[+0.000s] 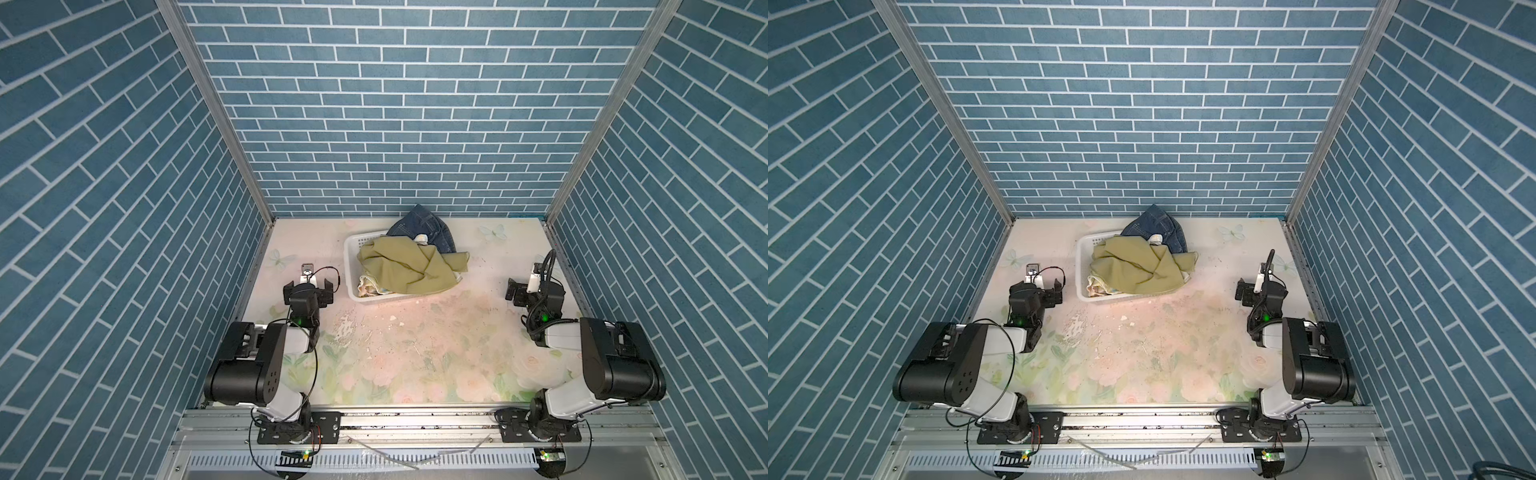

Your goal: Fold and stack the skirts

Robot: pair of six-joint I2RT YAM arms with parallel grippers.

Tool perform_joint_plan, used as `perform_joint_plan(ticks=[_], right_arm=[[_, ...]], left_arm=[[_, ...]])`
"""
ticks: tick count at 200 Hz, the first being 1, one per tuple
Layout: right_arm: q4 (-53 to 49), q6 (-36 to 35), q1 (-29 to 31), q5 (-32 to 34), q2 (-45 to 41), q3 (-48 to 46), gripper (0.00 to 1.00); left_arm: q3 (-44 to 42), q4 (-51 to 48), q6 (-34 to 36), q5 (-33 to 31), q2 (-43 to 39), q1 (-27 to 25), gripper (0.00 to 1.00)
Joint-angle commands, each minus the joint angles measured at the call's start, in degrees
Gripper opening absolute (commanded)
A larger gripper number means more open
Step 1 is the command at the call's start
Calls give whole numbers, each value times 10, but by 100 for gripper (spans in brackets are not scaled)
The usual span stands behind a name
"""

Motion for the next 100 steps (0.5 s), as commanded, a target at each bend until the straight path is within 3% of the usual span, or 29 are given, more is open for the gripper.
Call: perform_joint_plan(ticks=[1, 100], right_arm=[[11, -5, -1, -2, 4, -4, 99], [9, -9, 2, -4, 4, -3, 99]], left_arm=[[0, 9, -4, -5, 1, -2, 100], [0, 9, -4, -5, 1, -2, 100]])
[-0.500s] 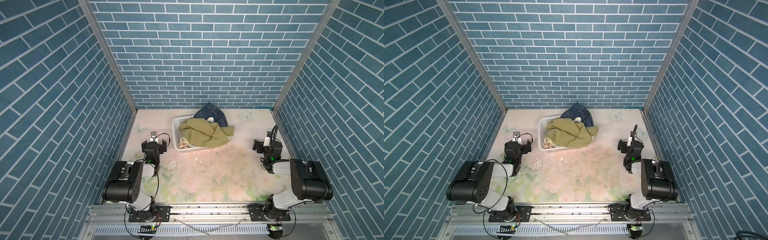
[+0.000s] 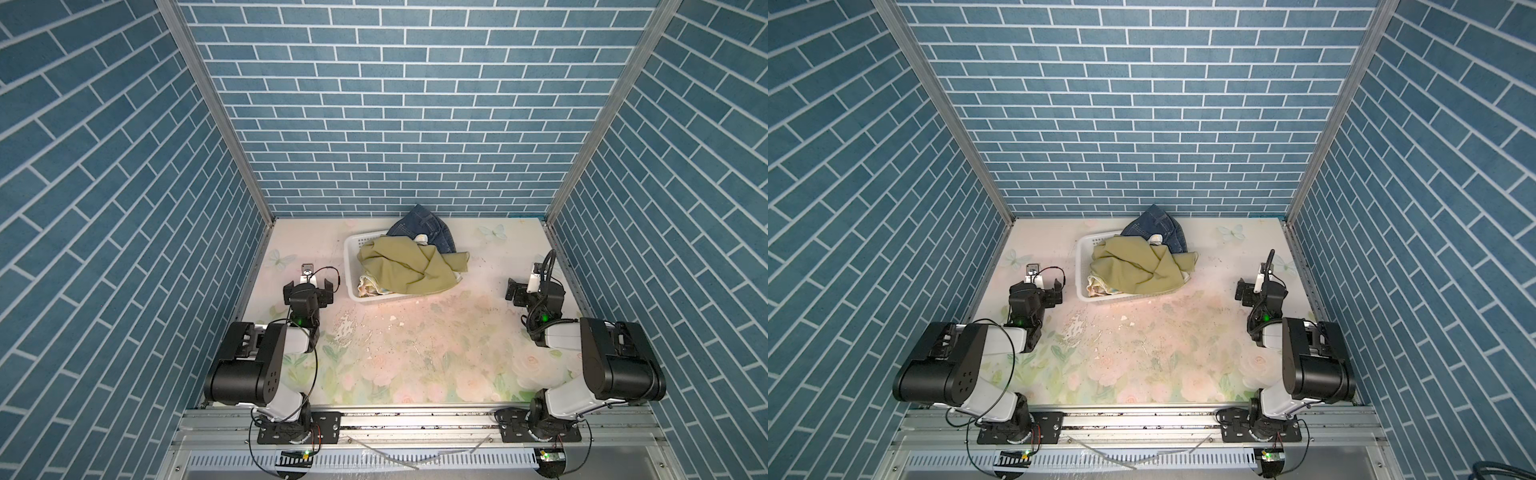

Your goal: Fold and stack the skirts

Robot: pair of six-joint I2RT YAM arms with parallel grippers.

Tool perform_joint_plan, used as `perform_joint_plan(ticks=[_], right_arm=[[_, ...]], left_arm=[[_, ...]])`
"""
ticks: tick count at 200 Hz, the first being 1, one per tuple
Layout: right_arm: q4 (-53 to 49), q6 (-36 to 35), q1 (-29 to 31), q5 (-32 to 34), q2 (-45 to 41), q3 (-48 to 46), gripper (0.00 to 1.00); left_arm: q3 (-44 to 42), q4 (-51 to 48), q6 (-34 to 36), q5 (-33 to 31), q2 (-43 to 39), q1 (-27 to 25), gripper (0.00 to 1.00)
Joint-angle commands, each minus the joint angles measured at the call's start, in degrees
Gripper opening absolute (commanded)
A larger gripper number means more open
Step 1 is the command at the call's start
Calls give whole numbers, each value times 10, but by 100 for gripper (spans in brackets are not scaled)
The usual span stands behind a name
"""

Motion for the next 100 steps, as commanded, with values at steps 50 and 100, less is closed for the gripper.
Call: perform_joint_plan(ticks=[50, 100], right_arm=[[3, 1, -5, -6, 4, 1, 99], [5, -1, -5, -4, 4, -1, 99]], left_arm=[[1, 9, -4, -5, 1, -2, 100], [1, 9, -4, -5, 2, -2, 100]])
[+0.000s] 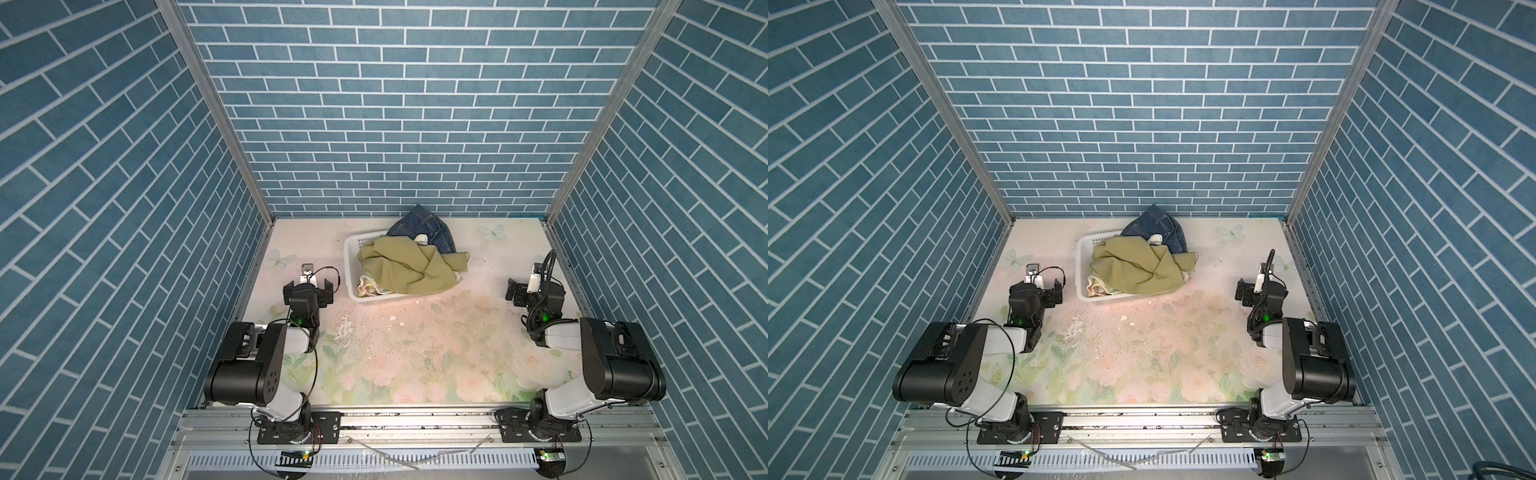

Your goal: Fold and stack the skirts

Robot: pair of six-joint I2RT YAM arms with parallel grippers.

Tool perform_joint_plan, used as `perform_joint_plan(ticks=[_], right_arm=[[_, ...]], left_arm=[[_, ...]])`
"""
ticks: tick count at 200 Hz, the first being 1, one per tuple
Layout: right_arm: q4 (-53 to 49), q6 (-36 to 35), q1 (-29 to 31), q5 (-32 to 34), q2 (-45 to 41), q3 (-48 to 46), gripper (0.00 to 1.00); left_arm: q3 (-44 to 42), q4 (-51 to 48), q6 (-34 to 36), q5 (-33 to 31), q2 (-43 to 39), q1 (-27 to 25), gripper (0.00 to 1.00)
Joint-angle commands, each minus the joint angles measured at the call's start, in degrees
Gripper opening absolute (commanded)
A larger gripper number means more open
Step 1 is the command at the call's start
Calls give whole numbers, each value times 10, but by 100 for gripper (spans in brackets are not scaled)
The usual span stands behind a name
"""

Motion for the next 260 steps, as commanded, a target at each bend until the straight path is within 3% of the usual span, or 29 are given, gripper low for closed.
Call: perform_joint_plan(ticks=[1, 105, 122, 140, 182, 217, 238, 260], right_arm=[[6, -1, -2, -3, 4, -1, 99], [32, -13, 5, -10, -4, -19, 99], [32, -19, 15, 4, -30, -31, 99], [-21, -25, 25, 21, -80, -24, 97], [-201, -39, 81, 70, -143, 51, 96], [-292, 37, 95, 12, -182, 108, 96], [-336, 97, 119, 5, -178, 140, 90], [-351, 142, 162, 5, -173, 158, 86]], left_arm=[[1, 9, -4, -5, 1, -2, 100], [1, 8, -4, -9, 1, -5, 100], [1, 1, -8, -67, -11, -18, 100], [-4, 1, 4, -86, -30, -29, 100], [91, -263, -44, -153, -176, -29, 100], [205, -486, -122, -141, -240, -26, 100], [281, -633, -206, -88, -237, -26, 99], [308, -712, -251, 23, -238, -26, 93]])
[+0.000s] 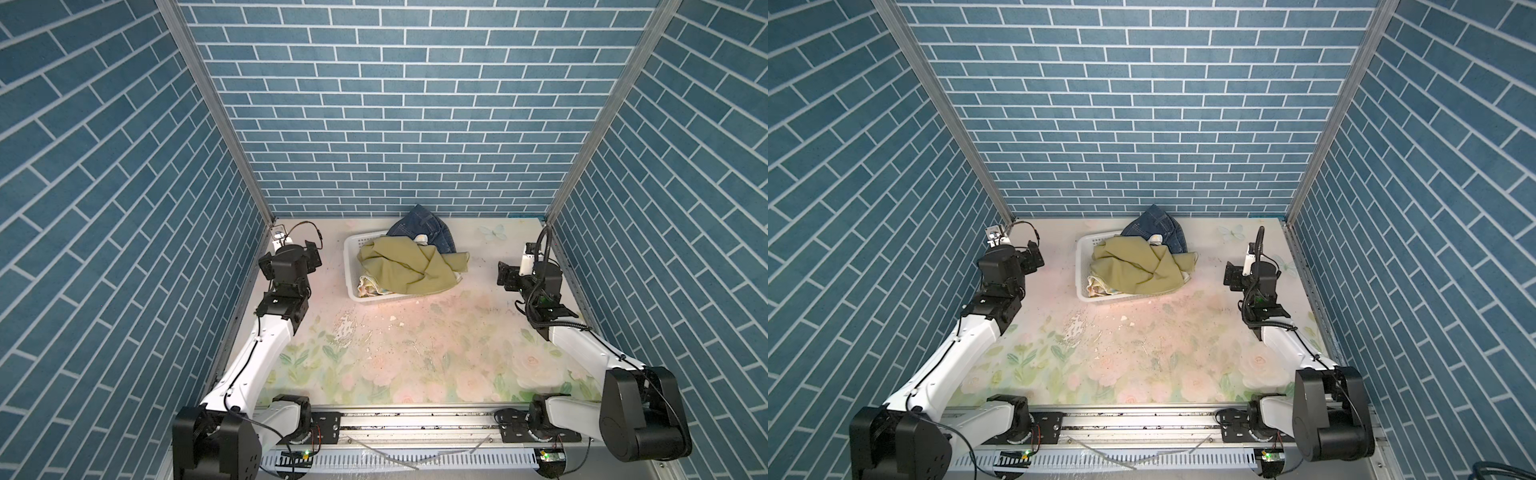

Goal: Fold and stack the skirts
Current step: 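Reach both grippers toward the olive-green skirt in the white basket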

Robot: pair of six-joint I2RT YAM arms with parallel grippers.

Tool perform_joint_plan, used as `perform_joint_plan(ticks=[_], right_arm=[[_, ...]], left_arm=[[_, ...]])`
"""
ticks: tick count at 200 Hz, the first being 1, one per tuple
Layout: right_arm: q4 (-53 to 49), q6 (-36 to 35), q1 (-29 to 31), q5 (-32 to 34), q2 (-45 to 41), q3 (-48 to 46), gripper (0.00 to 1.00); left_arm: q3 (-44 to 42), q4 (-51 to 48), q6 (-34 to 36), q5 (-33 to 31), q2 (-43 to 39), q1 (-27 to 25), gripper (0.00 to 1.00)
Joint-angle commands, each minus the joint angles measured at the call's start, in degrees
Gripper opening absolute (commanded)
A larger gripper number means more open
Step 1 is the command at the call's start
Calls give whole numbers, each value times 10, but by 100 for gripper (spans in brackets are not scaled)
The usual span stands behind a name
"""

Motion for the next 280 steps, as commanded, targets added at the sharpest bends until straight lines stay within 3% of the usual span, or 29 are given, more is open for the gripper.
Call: perform_joint_plan(ticks=[1, 48, 117, 139, 196, 242, 280], right_arm=[[-64, 82, 44, -14, 1, 32, 86], [-76, 175, 103, -49, 75, 92, 82], [13, 290, 185, -10, 229, 156, 74], [28, 318, 211, 2, 285, 194, 68], [50, 370, 304, 85, 399, 321, 34], [23, 386, 352, 126, 518, 490, 21], [11, 404, 395, 145, 638, 660, 19]], left_arm=[[24, -199, -91, 119, 2, 2, 93], [-19, -215, -153, 250, 16, -4, 83], [-73, -171, -220, 296, 20, -24, 81], [-57, -202, -223, 284, 8, -24, 80], [32, -310, -180, 253, -50, -23, 84], [77, -369, -126, 214, -74, -18, 88], [67, -364, -129, 210, -70, 0, 88]])
